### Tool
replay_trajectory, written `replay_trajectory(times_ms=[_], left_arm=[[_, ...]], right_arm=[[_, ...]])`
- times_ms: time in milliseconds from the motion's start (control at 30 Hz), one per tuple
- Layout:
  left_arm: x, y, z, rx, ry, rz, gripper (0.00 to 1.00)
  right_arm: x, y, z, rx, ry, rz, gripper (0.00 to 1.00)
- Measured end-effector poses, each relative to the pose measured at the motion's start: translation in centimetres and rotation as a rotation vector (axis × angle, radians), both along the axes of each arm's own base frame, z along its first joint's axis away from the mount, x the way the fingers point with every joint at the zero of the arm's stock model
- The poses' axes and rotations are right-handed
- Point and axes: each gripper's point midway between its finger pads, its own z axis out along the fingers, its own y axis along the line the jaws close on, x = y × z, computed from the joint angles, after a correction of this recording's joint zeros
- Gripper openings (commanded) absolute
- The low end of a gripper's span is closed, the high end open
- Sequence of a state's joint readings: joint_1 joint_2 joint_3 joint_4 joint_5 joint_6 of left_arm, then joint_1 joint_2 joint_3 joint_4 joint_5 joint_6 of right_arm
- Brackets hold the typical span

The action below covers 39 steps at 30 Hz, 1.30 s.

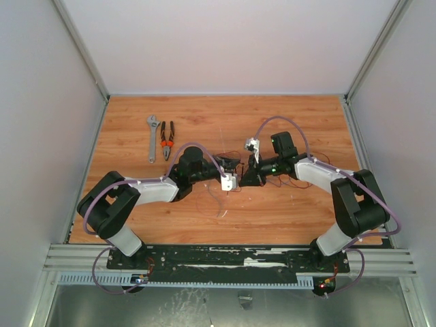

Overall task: Zip-tie the wires
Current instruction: Tie the cable at the center of the board.

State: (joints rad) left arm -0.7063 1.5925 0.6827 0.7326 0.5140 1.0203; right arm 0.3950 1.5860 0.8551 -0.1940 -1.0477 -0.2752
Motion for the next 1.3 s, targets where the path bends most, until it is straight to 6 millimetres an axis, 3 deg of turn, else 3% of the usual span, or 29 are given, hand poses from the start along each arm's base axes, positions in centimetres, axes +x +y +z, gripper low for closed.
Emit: replay_trajectory(times_ms=[1300], left_arm=[[0.15,0.45,0.07,-0.017,-0.022,0.023,0.0]], right_arm=[[0.29,0.07,0.18,-0.005,-0.006,0.015,0.0]])
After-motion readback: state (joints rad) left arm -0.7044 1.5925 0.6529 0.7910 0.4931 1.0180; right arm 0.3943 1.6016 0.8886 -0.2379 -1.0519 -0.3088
